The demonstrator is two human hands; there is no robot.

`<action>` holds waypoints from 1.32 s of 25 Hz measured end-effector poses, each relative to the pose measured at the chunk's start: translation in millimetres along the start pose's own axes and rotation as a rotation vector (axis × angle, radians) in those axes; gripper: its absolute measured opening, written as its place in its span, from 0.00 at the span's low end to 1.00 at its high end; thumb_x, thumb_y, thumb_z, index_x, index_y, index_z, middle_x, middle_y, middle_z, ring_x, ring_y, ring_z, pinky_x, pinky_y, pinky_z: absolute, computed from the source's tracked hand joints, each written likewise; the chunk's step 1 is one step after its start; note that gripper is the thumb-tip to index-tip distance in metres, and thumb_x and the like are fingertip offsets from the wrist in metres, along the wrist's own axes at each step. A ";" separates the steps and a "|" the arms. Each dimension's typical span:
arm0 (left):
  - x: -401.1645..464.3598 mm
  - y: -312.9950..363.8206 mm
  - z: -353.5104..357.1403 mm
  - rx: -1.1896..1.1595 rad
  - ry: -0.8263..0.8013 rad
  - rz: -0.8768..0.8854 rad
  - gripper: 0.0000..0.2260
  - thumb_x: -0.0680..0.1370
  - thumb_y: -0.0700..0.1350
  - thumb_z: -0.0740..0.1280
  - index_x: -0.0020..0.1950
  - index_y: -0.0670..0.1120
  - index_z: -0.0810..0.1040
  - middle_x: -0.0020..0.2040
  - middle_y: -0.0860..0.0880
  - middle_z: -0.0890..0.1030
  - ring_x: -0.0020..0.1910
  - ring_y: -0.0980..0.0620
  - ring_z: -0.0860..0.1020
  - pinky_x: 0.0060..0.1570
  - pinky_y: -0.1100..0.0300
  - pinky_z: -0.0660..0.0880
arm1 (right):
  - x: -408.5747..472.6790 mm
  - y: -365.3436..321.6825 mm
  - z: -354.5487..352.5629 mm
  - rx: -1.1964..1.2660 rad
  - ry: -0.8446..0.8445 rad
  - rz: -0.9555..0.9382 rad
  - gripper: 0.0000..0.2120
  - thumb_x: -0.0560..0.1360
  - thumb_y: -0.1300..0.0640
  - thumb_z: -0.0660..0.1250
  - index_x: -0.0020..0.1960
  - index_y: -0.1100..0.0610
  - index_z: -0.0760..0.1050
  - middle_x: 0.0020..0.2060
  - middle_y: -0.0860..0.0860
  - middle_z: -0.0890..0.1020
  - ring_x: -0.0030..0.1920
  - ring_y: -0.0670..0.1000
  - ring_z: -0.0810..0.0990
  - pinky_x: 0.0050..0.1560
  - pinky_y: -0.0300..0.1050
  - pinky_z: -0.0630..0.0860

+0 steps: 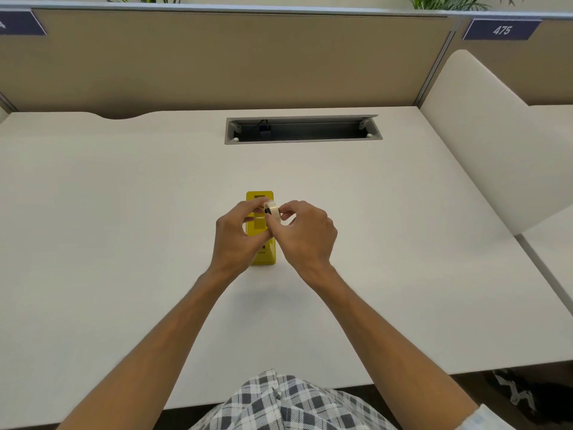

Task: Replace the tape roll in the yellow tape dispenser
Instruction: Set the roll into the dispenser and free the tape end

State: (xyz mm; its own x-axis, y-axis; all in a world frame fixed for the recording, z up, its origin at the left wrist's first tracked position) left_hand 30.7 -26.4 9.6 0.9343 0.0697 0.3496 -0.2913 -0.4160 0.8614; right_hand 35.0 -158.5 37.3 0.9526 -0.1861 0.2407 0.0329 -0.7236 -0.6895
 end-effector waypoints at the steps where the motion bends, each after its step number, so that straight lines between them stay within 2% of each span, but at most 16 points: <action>1: 2.6 -4.3 -0.3 0.018 -0.003 0.000 0.20 0.69 0.43 0.75 0.61 0.46 0.79 0.55 0.53 0.83 0.54 0.61 0.79 0.55 0.61 0.76 | 1.8 -0.3 4.4 0.003 -0.001 0.010 0.12 0.70 0.41 0.68 0.41 0.49 0.81 0.38 0.44 0.83 0.38 0.49 0.81 0.35 0.41 0.69; 5: 14.6 -19.9 -1.9 0.117 -0.024 0.009 0.20 0.69 0.46 0.76 0.61 0.50 0.79 0.55 0.58 0.81 0.54 0.64 0.77 0.54 0.74 0.69 | 10.8 -0.4 24.3 -0.020 -0.029 0.060 0.11 0.70 0.42 0.68 0.41 0.49 0.80 0.35 0.44 0.81 0.37 0.49 0.80 0.34 0.41 0.65; 9: 25.9 -32.3 -2.3 0.136 -0.058 -0.005 0.18 0.68 0.47 0.74 0.57 0.54 0.77 0.52 0.66 0.78 0.54 0.65 0.75 0.53 0.72 0.70 | 17.7 1.4 41.7 -0.061 -0.047 0.087 0.11 0.70 0.42 0.67 0.41 0.50 0.80 0.34 0.45 0.81 0.36 0.50 0.80 0.34 0.42 0.66; 11: 31.0 -39.1 -1.1 0.144 -0.083 -0.020 0.18 0.68 0.45 0.74 0.57 0.53 0.77 0.53 0.63 0.79 0.55 0.60 0.76 0.54 0.69 0.71 | 21.5 1.6 47.8 -0.073 -0.062 0.101 0.11 0.70 0.43 0.67 0.42 0.50 0.80 0.35 0.46 0.82 0.37 0.52 0.80 0.35 0.43 0.70; 14: 39.9 -47.6 -2.0 0.158 -0.113 -0.023 0.19 0.68 0.46 0.73 0.58 0.51 0.77 0.56 0.56 0.81 0.57 0.57 0.77 0.54 0.73 0.68 | 27.9 -1.3 53.6 -0.077 -0.052 0.103 0.13 0.72 0.43 0.66 0.41 0.51 0.80 0.36 0.47 0.83 0.38 0.53 0.81 0.38 0.45 0.74; 16: 44.7 -51.2 -4.7 0.174 -0.129 -0.018 0.19 0.68 0.48 0.72 0.58 0.52 0.77 0.56 0.56 0.81 0.57 0.57 0.77 0.53 0.75 0.67 | 30.3 -3.8 56.8 -0.082 -0.047 0.097 0.13 0.72 0.43 0.65 0.41 0.51 0.80 0.35 0.47 0.83 0.37 0.53 0.80 0.38 0.45 0.74; 18: 47.4 -55.0 -8.6 0.194 -0.141 -0.009 0.19 0.68 0.49 0.71 0.59 0.53 0.76 0.57 0.57 0.81 0.57 0.57 0.77 0.53 0.73 0.68 | 31.5 -6.2 60.4 -0.097 -0.046 0.091 0.14 0.72 0.42 0.65 0.40 0.51 0.80 0.34 0.47 0.82 0.36 0.53 0.80 0.36 0.44 0.73; 23: 46.4 -67.3 -10.5 0.214 -0.233 -0.055 0.20 0.68 0.47 0.70 0.60 0.56 0.75 0.58 0.57 0.81 0.57 0.54 0.78 0.56 0.53 0.75 | 28.0 -2.6 69.1 -0.147 -0.058 0.076 0.11 0.70 0.44 0.67 0.38 0.52 0.79 0.32 0.47 0.82 0.34 0.53 0.79 0.33 0.42 0.66; 27: 47.1 -70.2 -7.3 0.205 -0.231 -0.061 0.19 0.68 0.45 0.70 0.58 0.56 0.76 0.59 0.56 0.80 0.59 0.54 0.76 0.58 0.51 0.75 | 28.3 2.2 73.4 -0.169 -0.052 0.074 0.11 0.69 0.44 0.68 0.37 0.52 0.79 0.31 0.48 0.81 0.33 0.53 0.79 0.32 0.42 0.66; 33: 54.1 -65.0 -8.9 0.208 -0.220 -0.016 0.17 0.67 0.46 0.70 0.56 0.53 0.77 0.54 0.56 0.79 0.57 0.54 0.75 0.54 0.50 0.76 | 37.8 0.4 76.7 -0.188 -0.095 0.095 0.11 0.68 0.46 0.67 0.37 0.53 0.79 0.31 0.49 0.81 0.32 0.54 0.77 0.33 0.43 0.64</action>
State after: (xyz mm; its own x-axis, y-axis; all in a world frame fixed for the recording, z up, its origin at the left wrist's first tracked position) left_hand 98.4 12.5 -24.2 0.9671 -0.1114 0.2286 -0.2491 -0.5945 0.7645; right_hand 94.3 -114.8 -6.3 0.9732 -0.2022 0.1092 -0.1068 -0.8188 -0.5640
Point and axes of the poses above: each hand's wrist, its own x-axis towards the middle knuckle, its own z-axis out of the palm, y = z × x, the point moved 2 cm from there along x, towards the middle knuckle
